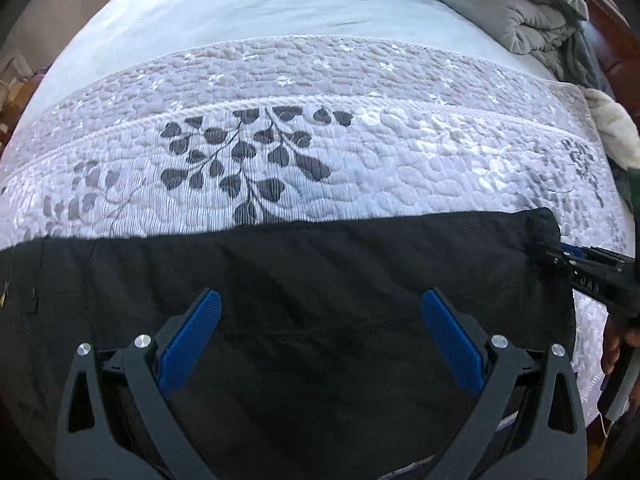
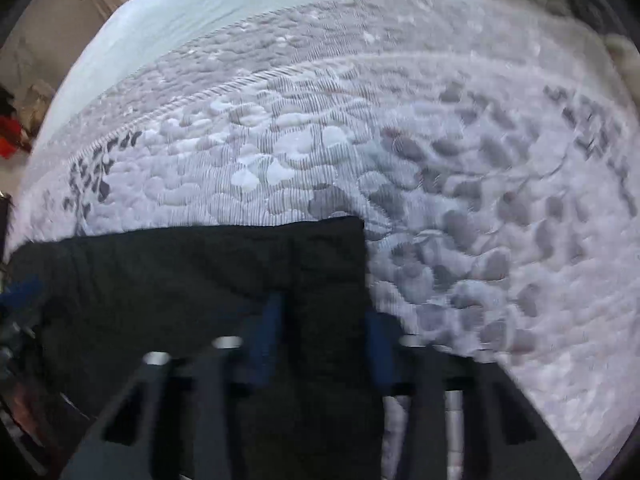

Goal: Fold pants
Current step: 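Move both tools down to the leg hems of the black pants, then close the right tool on one leg hem while the left tool grasps the other hem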

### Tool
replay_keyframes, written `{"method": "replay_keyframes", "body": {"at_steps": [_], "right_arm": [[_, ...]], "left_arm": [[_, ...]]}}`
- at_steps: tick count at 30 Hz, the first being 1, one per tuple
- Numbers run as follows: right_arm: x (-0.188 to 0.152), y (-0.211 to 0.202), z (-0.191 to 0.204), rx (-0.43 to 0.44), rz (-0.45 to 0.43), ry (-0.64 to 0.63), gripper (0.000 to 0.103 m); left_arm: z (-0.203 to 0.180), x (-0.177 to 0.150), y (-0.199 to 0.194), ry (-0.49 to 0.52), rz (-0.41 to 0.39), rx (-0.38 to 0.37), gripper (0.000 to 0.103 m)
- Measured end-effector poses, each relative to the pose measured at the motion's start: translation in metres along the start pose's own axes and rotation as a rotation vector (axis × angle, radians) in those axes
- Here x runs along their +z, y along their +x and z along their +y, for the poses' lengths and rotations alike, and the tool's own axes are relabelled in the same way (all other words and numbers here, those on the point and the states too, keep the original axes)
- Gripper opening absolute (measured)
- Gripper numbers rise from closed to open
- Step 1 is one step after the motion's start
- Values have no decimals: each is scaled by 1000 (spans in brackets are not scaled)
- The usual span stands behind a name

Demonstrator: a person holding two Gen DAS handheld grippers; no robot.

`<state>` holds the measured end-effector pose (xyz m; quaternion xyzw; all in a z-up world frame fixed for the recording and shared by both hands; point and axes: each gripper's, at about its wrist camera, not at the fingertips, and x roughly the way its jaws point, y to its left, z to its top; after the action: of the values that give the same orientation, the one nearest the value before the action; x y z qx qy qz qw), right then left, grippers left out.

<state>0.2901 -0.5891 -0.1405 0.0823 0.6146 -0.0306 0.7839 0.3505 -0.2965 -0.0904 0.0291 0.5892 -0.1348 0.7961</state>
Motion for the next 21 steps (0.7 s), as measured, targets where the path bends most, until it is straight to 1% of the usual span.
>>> {"method": "replay_keyframes", "body": {"at_steps": [4, 6, 7, 8, 10, 11, 13, 14, 16, 19, 20, 21], "right_arm": [[-10, -22, 7, 7, -60, -57, 13], [-13, -35, 7, 32, -100, -69, 13], [-16, -44, 5, 55, -124, -71, 13], [-18, -50, 3, 76, -140, -72, 13], [-21, -65, -1, 117, -174, -87, 13], [-22, -72, -3, 131, -194, -99, 13], [-22, -80, -2, 150, -213, -116, 13], [-21, -83, -1, 154, -219, -124, 13], [-24, -86, -2, 158, -227, -134, 13], [-23, -83, -5, 168, -230, -125, 13], [-23, -81, -6, 174, -232, -121, 13], [-23, -80, -7, 181, -233, -118, 13]], "left_arm": [[2, 15, 1, 70, -23, 20, 100], [1, 23, 2, 91, -27, 4, 100], [1, 29, 3, 110, -27, -29, 100], [-1, 34, 4, 137, -23, -79, 100], [-7, 47, 9, 222, 15, -179, 100], [-10, 51, 13, 264, 35, -207, 100], [-17, 60, 22, 349, 65, -236, 100], [-19, 65, 28, 369, 80, -251, 100], [-20, 69, 35, 365, 97, -274, 100], [-20, 71, 47, 346, 156, -360, 100], [-21, 69, 49, 349, 166, -376, 100], [-21, 67, 51, 359, 170, -376, 100]]}}
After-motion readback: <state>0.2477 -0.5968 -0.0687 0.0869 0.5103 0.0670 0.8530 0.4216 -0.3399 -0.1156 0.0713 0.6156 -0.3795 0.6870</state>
